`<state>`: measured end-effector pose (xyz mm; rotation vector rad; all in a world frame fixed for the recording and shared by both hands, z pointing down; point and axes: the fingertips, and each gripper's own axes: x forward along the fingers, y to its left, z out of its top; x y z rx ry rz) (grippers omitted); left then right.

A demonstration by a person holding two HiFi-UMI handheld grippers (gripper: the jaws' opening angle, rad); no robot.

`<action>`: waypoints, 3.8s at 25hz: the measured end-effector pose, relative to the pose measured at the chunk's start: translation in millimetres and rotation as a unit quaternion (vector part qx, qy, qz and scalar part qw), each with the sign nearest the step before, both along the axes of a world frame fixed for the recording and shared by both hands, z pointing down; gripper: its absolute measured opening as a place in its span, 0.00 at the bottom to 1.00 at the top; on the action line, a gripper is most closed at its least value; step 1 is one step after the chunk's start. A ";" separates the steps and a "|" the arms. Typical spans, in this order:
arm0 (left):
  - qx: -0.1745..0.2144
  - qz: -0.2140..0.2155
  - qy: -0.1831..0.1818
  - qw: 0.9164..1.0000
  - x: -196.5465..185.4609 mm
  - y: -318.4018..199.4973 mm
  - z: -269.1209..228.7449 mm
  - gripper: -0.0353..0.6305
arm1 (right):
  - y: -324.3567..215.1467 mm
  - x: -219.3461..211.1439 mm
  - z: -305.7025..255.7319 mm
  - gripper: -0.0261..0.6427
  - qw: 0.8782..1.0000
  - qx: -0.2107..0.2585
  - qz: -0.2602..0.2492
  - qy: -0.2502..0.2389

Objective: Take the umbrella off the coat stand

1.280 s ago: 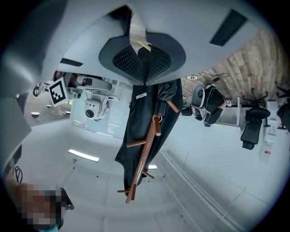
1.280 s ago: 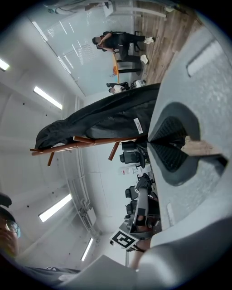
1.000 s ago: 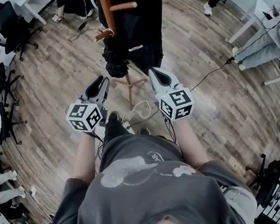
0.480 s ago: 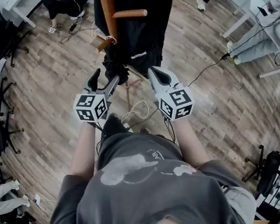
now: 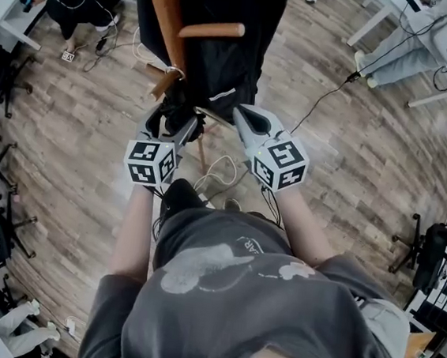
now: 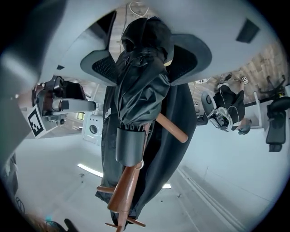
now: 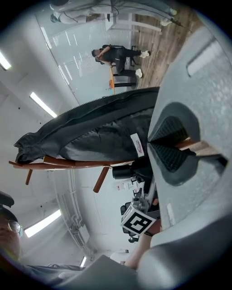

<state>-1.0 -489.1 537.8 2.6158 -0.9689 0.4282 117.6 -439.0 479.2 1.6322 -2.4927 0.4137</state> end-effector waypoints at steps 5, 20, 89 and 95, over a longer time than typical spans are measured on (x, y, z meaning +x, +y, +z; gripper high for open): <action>-0.012 -0.004 0.008 1.000 4.9 -7.5 13.6 0.61 | -2.2 2.1 2.8 0.04 1.000 -0.002 0.007 0.001; -0.033 0.043 -0.037 0.998 16.1 0.7 23.7 0.47 | 3.1 15.5 0.0 0.04 1.000 0.000 0.019 -0.008; -0.011 -0.209 0.009 0.978 -95.5 140.8 -75.0 0.46 | 83.2 -24.8 -37.3 0.04 0.985 0.027 -0.159 -0.061; -0.018 -0.211 0.016 0.977 -109.4 146.7 -67.1 0.46 | 84.6 -37.2 -31.8 0.04 0.986 0.021 -0.158 -0.056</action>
